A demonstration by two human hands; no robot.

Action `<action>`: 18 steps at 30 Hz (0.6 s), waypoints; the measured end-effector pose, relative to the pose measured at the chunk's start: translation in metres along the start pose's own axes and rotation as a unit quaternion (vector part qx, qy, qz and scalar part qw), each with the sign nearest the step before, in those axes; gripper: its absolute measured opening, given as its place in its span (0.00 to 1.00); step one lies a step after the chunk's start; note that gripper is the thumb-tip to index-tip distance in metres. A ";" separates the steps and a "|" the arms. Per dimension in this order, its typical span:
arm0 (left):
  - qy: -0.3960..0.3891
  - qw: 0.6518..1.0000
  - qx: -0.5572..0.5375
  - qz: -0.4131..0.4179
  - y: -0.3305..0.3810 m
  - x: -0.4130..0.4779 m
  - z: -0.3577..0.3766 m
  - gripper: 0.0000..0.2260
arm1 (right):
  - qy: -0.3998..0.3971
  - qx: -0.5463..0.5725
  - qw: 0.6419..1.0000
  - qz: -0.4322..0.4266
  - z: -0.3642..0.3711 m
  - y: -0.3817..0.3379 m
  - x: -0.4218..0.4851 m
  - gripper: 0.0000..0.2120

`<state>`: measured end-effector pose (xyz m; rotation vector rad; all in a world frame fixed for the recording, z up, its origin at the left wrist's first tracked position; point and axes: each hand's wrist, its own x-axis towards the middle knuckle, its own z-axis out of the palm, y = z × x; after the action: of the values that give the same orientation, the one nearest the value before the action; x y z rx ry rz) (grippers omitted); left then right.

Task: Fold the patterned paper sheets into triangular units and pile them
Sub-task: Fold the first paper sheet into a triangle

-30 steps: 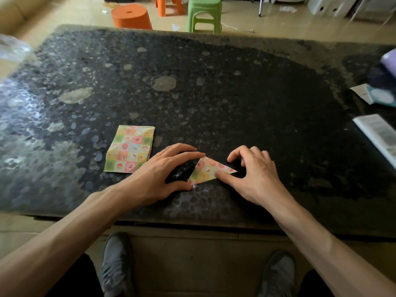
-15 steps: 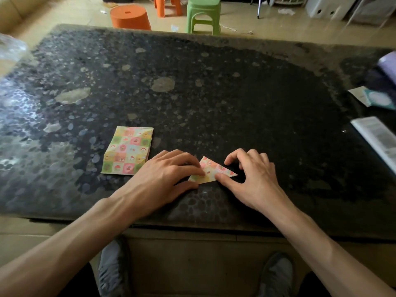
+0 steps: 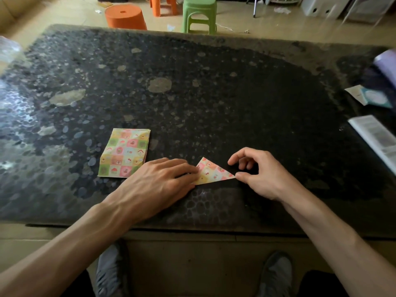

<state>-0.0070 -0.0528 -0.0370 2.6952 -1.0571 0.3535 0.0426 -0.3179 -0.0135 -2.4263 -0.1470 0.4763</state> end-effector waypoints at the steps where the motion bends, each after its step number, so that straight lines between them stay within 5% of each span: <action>1: 0.004 1.000 0.006 0.007 0.001 0.000 0.000 0.14 | -0.003 0.001 1.000 -0.001 0.000 0.001 0.000 0.16; 5: 0.014 1.000 0.009 0.006 0.007 0.001 -0.003 0.14 | -0.011 -0.005 0.999 -0.032 0.000 0.000 -0.004 0.08; 10: 0.076 0.990 -0.076 -0.087 0.013 0.020 -0.020 0.08 | -0.066 -0.029 0.994 -0.080 -0.005 0.000 -0.015 0.24; 18: 0.114 0.917 -0.246 -0.293 0.013 0.035 -0.026 0.07 | -0.001 0.290 0.950 -0.113 0.000 -0.014 -0.012 0.06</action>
<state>0.0053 -0.0766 -0.0006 2.2868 -0.1969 0.2367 0.0311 -0.3093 -0.0011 -1.8053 -0.2457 0.3547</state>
